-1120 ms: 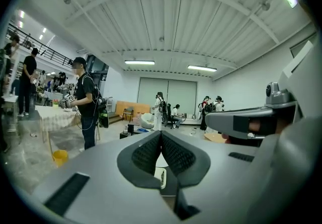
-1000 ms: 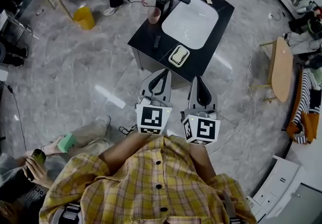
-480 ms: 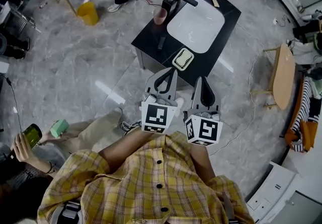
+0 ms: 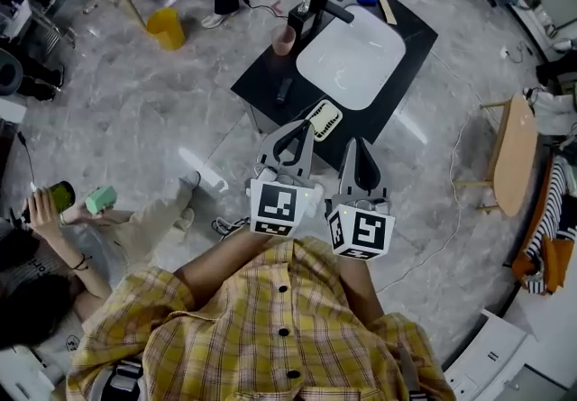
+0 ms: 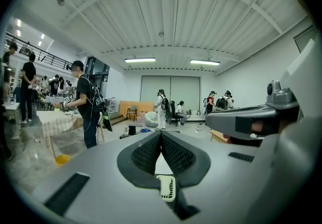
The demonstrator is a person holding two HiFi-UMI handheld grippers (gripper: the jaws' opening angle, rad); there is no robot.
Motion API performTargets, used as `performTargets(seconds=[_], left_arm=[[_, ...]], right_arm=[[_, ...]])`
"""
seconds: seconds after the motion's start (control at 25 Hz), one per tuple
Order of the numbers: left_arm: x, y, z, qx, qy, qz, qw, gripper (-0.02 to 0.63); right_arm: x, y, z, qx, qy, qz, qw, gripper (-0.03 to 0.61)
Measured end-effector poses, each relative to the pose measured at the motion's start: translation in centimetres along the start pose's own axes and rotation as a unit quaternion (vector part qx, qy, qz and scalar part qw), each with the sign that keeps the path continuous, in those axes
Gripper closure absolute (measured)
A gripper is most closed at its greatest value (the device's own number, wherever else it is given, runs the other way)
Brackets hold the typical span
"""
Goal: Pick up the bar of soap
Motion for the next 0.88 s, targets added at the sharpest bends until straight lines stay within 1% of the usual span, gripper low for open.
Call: performTargets(seconds=[0.12,0.32,0.52,0.76,0.88], left_arm=[[-0.1,1.6,-0.7,0.008,0.004,0.01,0.9999,0.601],[-0.5,5.2,-2.5,0.01,0.009,0.028,0.9995,0.601],[-0.2,9.1,-4.0,0.017,0.023,0.047,0.9985,0.601],[-0.7,11.8,-4.7,0.026,0.029,0.076,0.9964,0.601],[-1.3,12.8,-4.2,0.018,0.031,0.092,0.9951,0.601]], right_arm=[[0.1,1.2,-1.6,0.016,0.002,0.0,1.0,0.558],[-0.3,3.1,-5.1,0.031,0.009,0.01,0.999,0.558],[-1.1,5.5,-8.1,0.051,0.032,0.016,0.998,0.558],[-2.0,7.6,-10.8,0.061,0.051,0.024,0.997,0.558],[-2.3,8.6,-11.2,0.056,0.059,0.03,0.996,0.558]])
Point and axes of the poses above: the fingertips, and each gripper's own axes: y forward along the fingers, z to its left, x out of its top, the point moved 6 cm from there along -y, backward along the fingers, and after that the axes turned 3 degrees about z, right-handed, at the moved point
